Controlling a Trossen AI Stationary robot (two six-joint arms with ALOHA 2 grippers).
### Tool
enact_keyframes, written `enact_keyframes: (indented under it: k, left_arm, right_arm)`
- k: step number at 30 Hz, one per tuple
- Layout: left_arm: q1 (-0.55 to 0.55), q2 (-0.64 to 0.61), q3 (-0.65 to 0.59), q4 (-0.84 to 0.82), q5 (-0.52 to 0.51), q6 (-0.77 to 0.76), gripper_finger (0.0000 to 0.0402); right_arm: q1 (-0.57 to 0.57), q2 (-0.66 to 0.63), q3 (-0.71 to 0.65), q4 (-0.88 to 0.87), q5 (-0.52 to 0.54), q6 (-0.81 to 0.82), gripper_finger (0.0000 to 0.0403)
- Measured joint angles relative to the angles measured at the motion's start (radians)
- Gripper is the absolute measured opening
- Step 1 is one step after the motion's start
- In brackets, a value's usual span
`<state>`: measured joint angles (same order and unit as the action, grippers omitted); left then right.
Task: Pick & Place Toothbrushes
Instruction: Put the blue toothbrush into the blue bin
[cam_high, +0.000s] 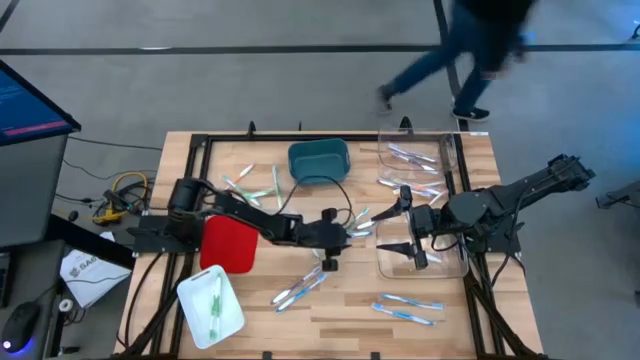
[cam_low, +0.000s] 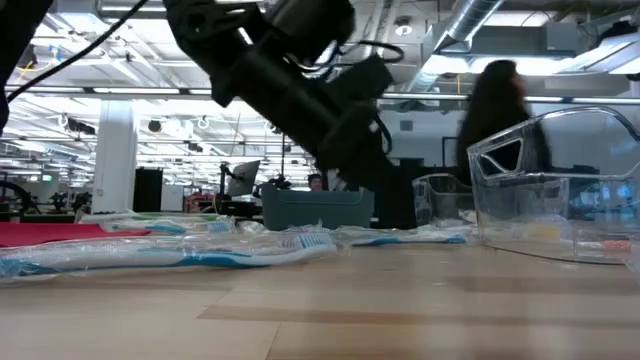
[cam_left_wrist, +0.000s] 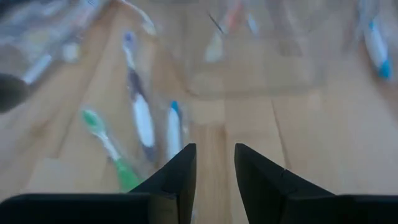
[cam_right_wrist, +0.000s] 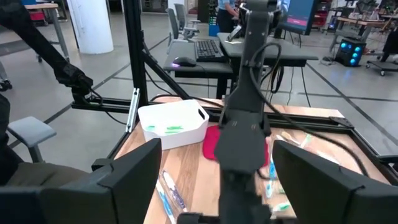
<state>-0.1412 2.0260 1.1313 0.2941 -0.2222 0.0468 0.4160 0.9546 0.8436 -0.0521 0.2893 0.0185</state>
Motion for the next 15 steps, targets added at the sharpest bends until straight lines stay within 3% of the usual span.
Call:
enact_keyframes:
  k: [6,15]
  left_arm:
    - [-0.004,0.087,0.121,-0.119,0.002,0.026,0.0103]
    - [0.02,0.073,0.133,-0.141,-0.029,0.069,0.0103]
  right_arm:
    - [0.0,0.0,0.0,0.0,0.0,0.0,0.0301]
    - [0.0,0.0,0.0,0.0,0.0,0.0,0.0302]
